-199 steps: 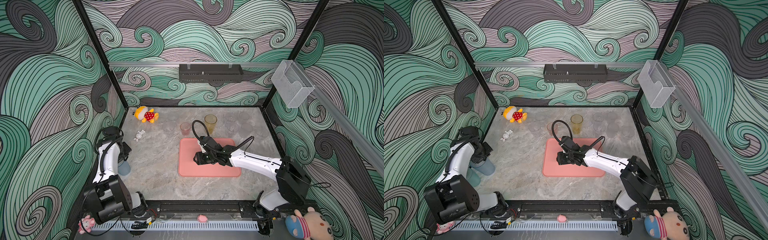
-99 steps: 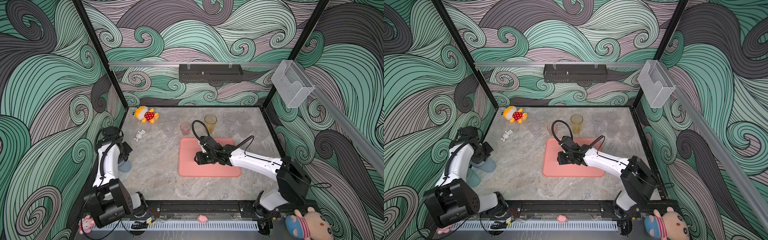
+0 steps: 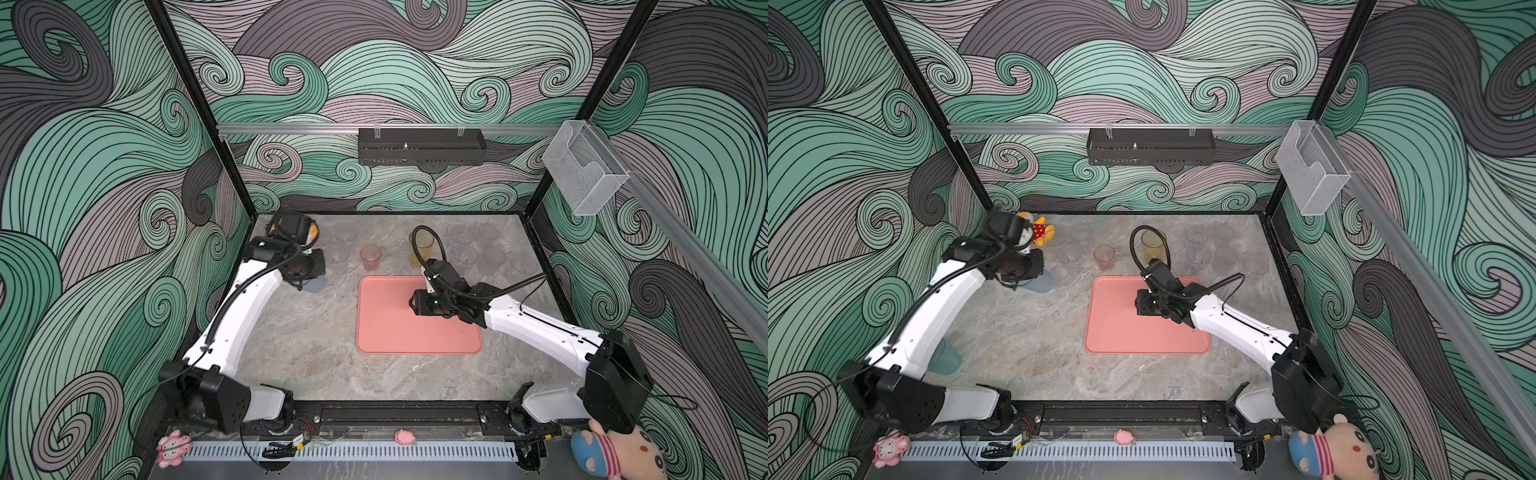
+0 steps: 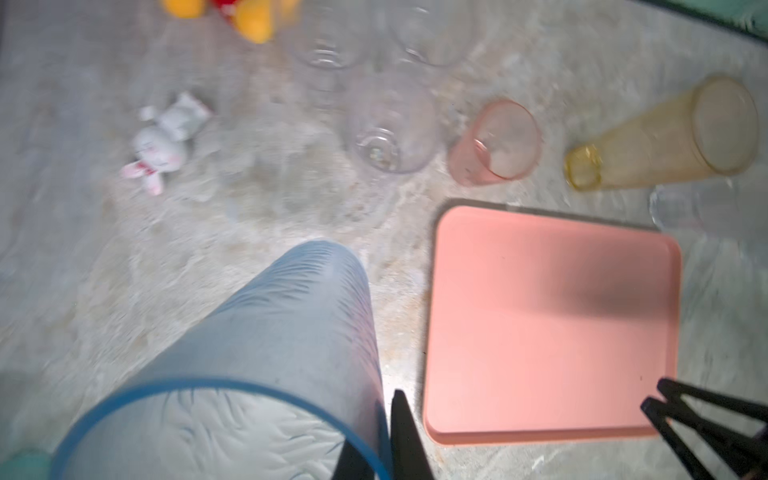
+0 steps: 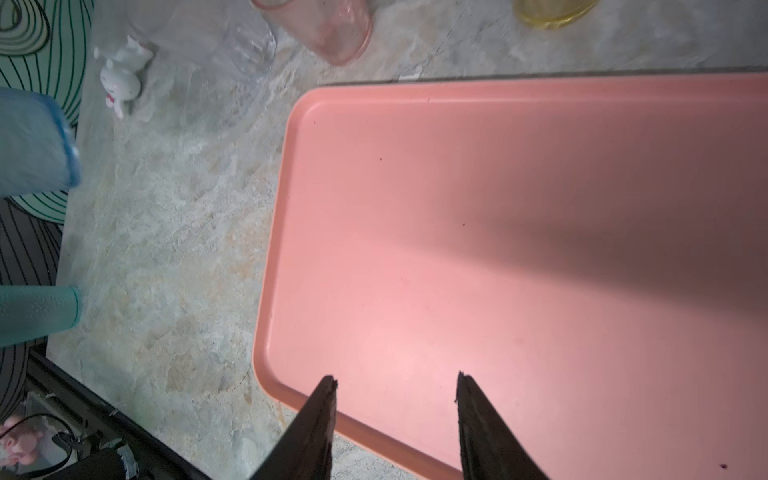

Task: Place the glasses into the tray
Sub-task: 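Carry the blue glass over the pink tray and lower it onto the tray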

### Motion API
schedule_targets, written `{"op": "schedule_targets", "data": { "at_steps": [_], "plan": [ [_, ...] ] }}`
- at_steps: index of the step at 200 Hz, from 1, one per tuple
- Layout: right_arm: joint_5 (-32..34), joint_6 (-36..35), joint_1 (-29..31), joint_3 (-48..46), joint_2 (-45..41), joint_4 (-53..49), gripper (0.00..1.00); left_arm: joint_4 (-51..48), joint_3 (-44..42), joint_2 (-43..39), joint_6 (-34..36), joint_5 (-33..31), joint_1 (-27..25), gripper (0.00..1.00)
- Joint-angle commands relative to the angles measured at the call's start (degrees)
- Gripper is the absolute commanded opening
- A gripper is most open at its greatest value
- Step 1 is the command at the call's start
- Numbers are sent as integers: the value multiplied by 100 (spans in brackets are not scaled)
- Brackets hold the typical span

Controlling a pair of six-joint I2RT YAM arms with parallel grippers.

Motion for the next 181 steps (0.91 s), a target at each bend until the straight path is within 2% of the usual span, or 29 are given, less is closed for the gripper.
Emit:
{"op": "schedule_targets", "data": {
  "at_steps": [1,19,47,70,91,181],
  "plan": [
    [423,-70,-156,-310,-442,-263,47,-377,659,767,119,150,-772,0],
    [531,-2,-263,-539,-755,-263,47,-526,1163,1439,181,8,-1096,0],
    [552,84,-328,-758,-996,-288,47,-827,2037,2387,120,-17,-1299,0],
    [536,94,-336,-837,-1042,-332,47,-910,2500,2913,136,-198,-1451,0],
    [519,94,-339,-899,-1038,-329,47,-962,2789,3301,132,-94,-1493,0],
    [477,31,-355,-921,-889,-233,47,-1026,3256,3922,188,-67,-1614,0]
  ]
}}
